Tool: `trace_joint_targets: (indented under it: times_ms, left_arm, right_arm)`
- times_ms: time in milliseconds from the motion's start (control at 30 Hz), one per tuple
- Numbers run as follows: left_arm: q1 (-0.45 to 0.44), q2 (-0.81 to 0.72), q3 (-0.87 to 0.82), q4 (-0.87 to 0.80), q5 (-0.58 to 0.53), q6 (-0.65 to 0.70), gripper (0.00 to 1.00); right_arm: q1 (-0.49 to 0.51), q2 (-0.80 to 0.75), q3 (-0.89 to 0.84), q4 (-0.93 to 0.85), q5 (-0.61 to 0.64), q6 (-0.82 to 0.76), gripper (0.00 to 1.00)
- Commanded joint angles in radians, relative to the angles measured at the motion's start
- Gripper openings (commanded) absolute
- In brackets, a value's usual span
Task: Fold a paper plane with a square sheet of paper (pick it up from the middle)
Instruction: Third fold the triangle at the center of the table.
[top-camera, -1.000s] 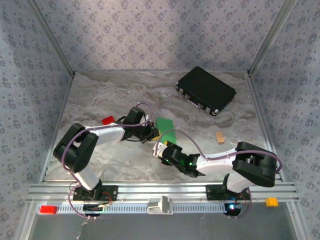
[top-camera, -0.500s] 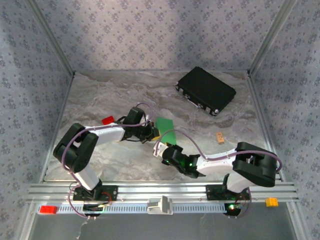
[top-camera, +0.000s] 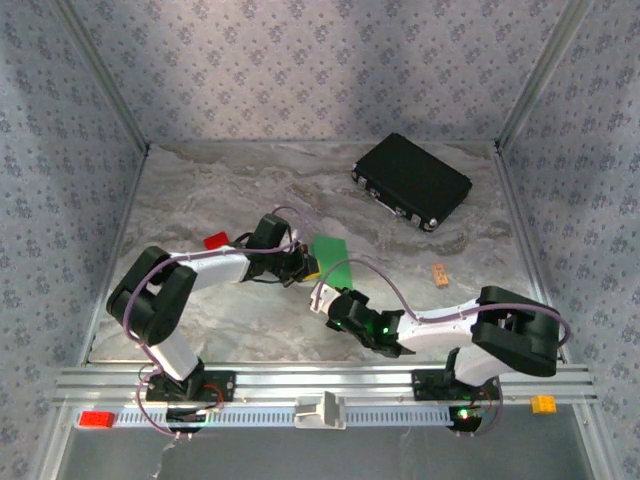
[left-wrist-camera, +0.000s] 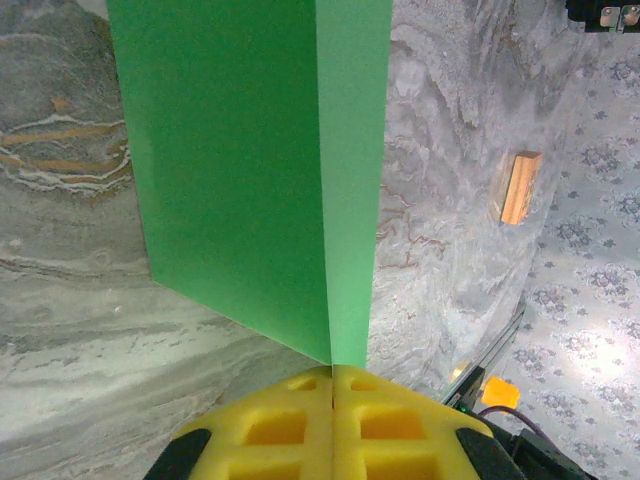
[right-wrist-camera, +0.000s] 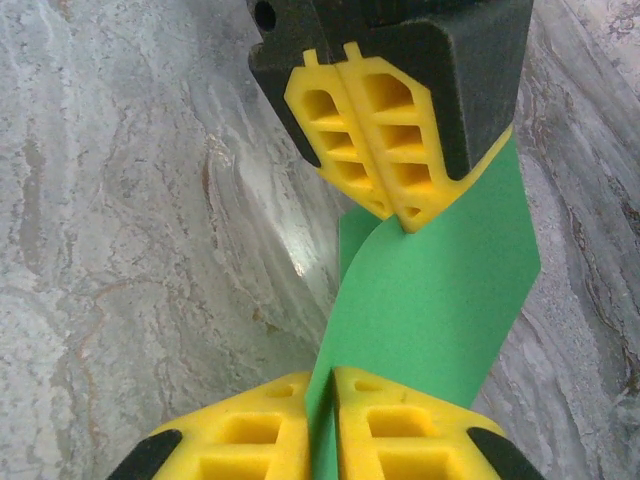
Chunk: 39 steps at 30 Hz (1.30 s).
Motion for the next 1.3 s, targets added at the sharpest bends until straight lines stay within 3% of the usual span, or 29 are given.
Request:
trace_joint_targets:
  times_ms: [0,267,433,500,667,900,1067,1267]
  left_arm:
    - [0.005,-0.021,0.019,-0.016,0.008,0.000,0.00]
    - [0.004,-0.023,0.026,-0.025,0.004,0.006,0.02]
    - [0.007,-0.051,0.031,-0.070,-0.035,0.030,0.22]
    - [0.021,-0.084,0.048,-0.142,-0.068,0.077,0.36]
    - [0.097,-0.163,0.084,-0.281,-0.114,0.166,0.51]
    - [0.122,-0.154,0.126,-0.296,-0.099,0.193,0.51]
    - [0.123,-0.085,0.196,-0.281,-0.051,0.214,0.38]
    - [0.120,0.040,0.306,-0.292,0.018,0.254,0.24]
  right_arm:
    - [-0.003,-0.019,0.000,-0.005,0.007,0.022,0.12]
    - [-0.013,-0.019,0.007,-0.015,0.003,0.046,0.02]
    - [-0.033,-0.035,0.009,-0.036,-0.042,0.082,0.01]
    - [-0.061,-0.050,0.009,-0.054,-0.128,0.111,0.01]
    - [-0.183,-0.062,0.024,-0.089,-0.437,0.204,0.01]
    - [-0.325,-0.028,0.074,-0.105,-0.775,0.365,0.00]
    - [-0.391,0.031,0.119,-0.114,-0.973,0.458,0.00]
    - [-0.425,0.095,0.144,-0.138,-1.016,0.518,0.00]
